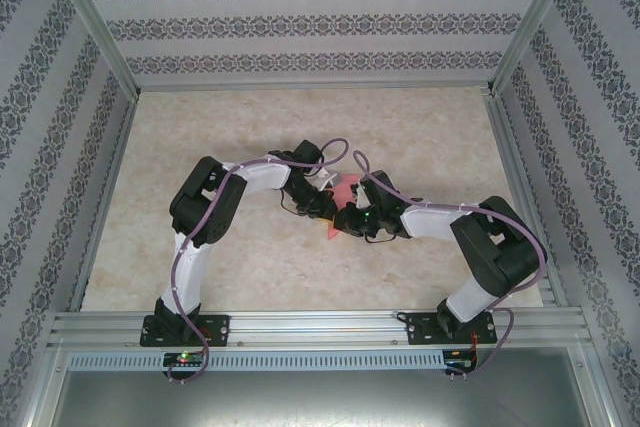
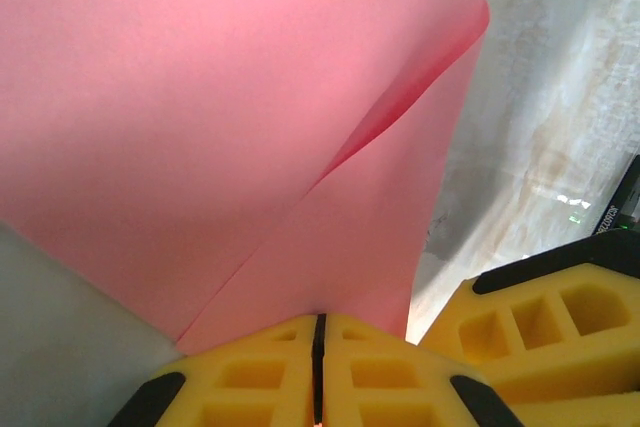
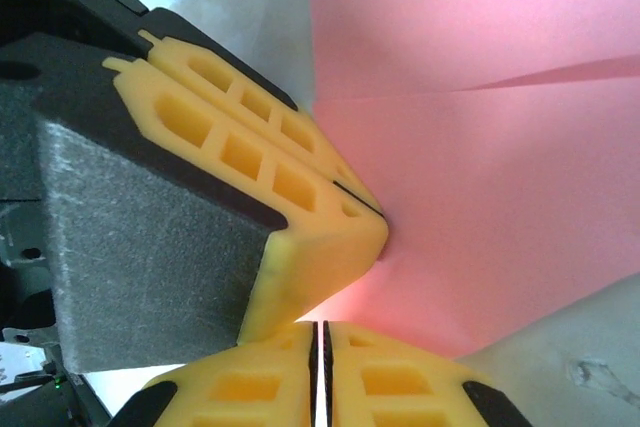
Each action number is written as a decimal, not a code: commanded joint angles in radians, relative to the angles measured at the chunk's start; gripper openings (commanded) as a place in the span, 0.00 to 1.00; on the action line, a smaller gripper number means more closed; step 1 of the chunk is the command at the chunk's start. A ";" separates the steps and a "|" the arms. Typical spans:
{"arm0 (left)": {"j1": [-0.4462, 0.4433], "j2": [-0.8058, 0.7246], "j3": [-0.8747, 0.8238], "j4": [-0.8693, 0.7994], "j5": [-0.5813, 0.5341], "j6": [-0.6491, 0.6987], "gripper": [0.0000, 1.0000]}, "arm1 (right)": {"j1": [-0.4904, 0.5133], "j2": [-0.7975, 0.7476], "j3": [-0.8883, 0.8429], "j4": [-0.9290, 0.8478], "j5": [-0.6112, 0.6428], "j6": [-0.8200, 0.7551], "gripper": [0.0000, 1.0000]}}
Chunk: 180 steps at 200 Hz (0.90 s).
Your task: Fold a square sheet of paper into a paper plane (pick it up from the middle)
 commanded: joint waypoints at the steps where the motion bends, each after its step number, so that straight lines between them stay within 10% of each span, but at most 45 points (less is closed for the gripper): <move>1: 0.011 0.090 -0.041 -0.026 -0.140 0.000 0.12 | 0.051 0.061 -0.045 -0.080 0.061 -0.012 0.13; 180: 0.019 0.102 -0.036 -0.038 -0.139 -0.004 0.12 | 0.076 -0.118 -0.048 -0.038 0.044 0.062 0.13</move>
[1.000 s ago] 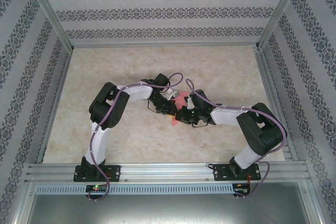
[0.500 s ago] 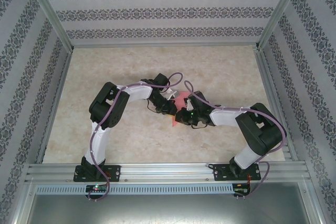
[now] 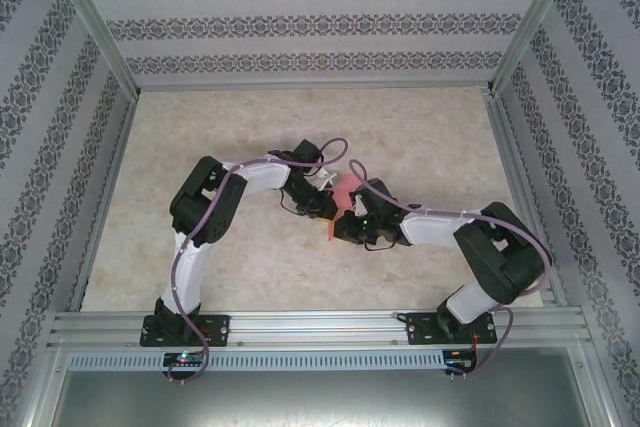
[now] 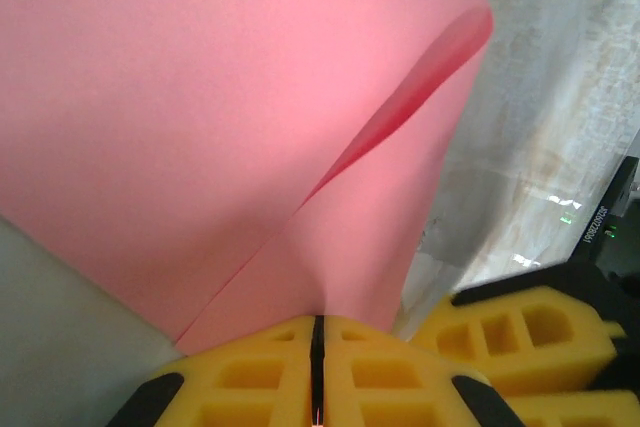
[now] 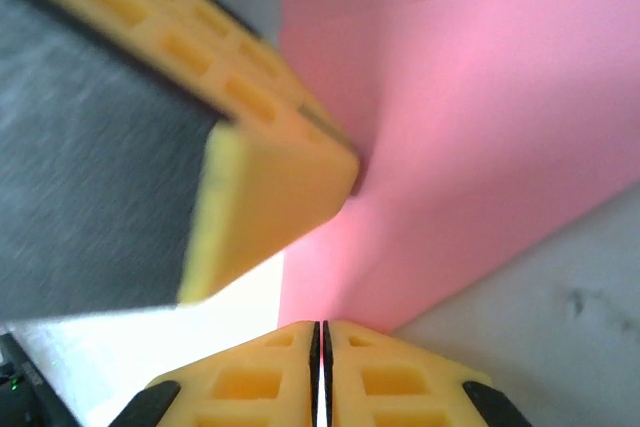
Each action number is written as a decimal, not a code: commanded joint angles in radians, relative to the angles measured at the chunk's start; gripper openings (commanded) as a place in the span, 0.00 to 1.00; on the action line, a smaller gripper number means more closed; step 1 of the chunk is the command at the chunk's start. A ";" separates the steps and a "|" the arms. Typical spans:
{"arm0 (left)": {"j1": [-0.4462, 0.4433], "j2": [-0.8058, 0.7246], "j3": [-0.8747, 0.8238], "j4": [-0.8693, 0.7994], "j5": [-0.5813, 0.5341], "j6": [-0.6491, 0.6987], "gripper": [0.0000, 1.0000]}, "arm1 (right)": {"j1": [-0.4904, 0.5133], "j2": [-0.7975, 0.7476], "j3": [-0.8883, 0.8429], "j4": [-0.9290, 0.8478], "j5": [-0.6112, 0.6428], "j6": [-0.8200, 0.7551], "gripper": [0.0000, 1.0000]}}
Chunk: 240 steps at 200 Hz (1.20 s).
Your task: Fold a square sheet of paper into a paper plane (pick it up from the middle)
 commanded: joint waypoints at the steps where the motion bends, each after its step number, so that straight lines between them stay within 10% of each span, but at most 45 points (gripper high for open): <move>1: 0.013 0.096 -0.037 -0.039 -0.153 -0.001 0.12 | 0.013 -0.036 -0.009 -0.003 -0.016 0.034 0.13; 240: 0.019 0.109 -0.029 -0.060 -0.159 0.016 0.12 | 0.031 0.116 0.022 0.066 -0.002 0.027 0.11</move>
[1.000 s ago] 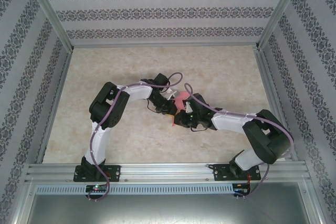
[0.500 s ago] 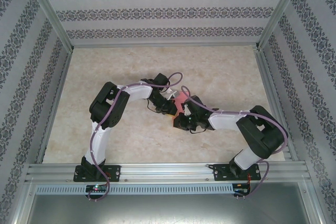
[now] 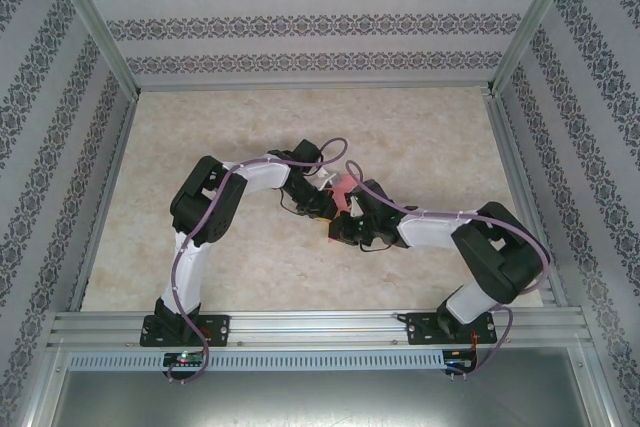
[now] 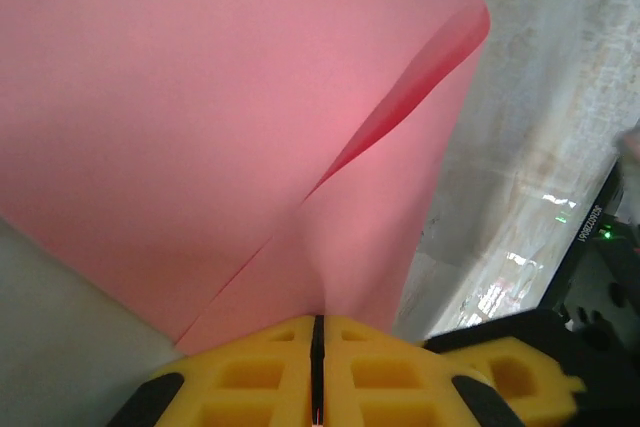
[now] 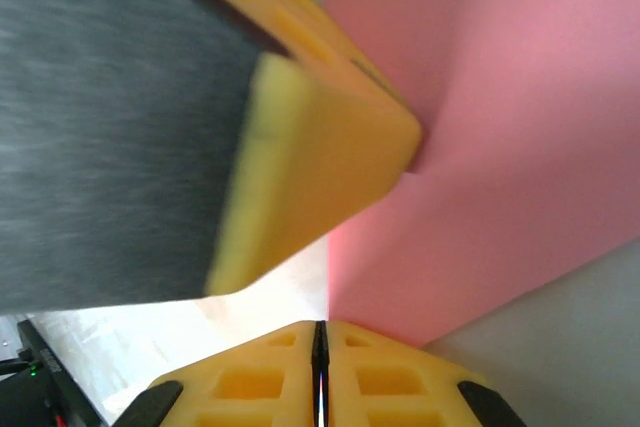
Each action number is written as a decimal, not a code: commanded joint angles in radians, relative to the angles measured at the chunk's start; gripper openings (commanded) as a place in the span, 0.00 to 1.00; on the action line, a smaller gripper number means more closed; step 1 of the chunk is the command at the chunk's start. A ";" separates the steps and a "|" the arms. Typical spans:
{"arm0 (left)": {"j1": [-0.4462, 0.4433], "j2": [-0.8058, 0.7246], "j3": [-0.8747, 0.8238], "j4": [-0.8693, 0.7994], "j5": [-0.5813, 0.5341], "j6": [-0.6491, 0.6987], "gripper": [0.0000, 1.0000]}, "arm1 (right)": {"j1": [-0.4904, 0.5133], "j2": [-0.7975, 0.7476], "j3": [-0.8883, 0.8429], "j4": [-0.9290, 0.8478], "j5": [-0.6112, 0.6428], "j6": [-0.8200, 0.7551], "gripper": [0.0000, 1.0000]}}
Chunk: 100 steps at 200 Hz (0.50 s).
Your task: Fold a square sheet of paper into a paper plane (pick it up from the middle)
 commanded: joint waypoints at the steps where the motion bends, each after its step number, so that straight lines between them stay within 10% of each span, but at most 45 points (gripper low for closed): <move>1: 0.014 0.102 -0.033 -0.057 -0.170 0.016 0.12 | 0.006 0.037 0.018 0.009 0.009 -0.005 0.11; 100: 0.019 0.100 -0.032 -0.068 -0.183 0.033 0.12 | -0.121 -0.133 0.013 -0.102 -0.055 -0.051 0.12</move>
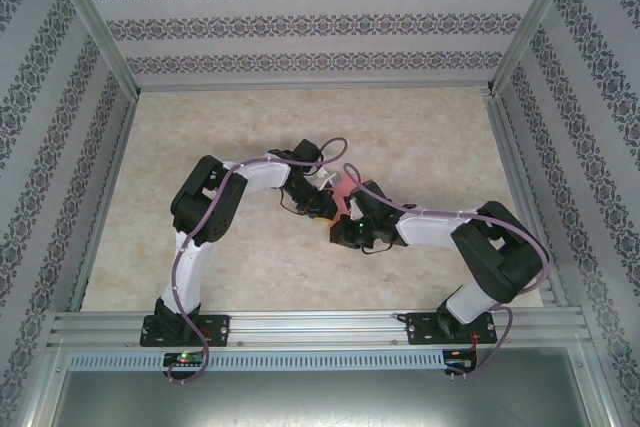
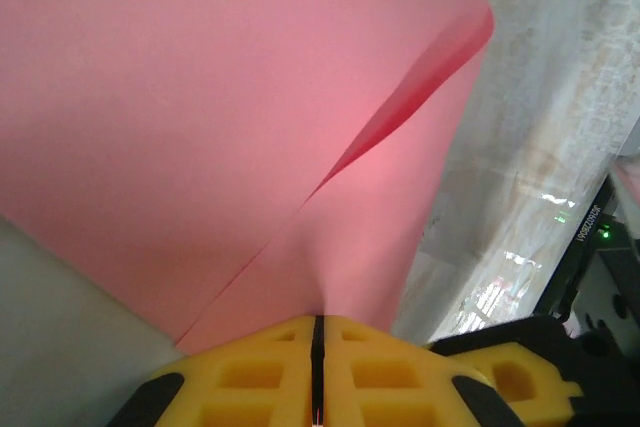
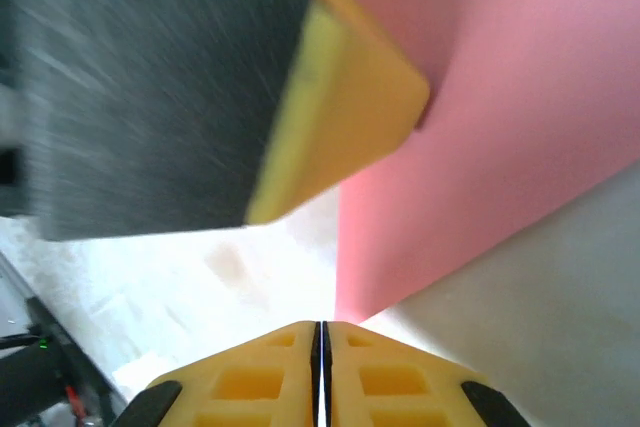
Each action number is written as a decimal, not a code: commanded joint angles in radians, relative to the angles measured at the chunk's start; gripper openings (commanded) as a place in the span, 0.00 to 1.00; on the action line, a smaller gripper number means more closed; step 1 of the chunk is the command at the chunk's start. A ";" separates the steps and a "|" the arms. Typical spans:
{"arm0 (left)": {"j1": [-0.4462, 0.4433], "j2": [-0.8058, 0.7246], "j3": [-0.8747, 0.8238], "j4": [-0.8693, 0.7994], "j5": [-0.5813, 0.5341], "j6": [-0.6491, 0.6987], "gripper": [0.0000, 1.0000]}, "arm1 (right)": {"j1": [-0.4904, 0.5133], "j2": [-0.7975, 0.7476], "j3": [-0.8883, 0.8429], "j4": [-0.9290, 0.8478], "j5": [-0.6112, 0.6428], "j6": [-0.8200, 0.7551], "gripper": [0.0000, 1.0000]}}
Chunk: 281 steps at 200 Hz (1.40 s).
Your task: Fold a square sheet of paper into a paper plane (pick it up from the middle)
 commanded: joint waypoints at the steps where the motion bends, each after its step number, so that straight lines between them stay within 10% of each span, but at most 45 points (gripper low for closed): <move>1: 0.018 0.096 -0.041 -0.057 -0.184 0.032 0.12 | -0.080 -0.055 -0.006 0.009 -0.018 -0.013 0.12; 125: 0.017 0.069 -0.054 -0.059 -0.199 0.044 0.12 | -0.218 0.202 0.123 0.055 -0.010 -0.102 0.11; 281: 0.018 0.043 -0.069 -0.046 -0.175 0.043 0.11 | -0.340 0.113 0.167 -0.139 0.067 -0.237 0.17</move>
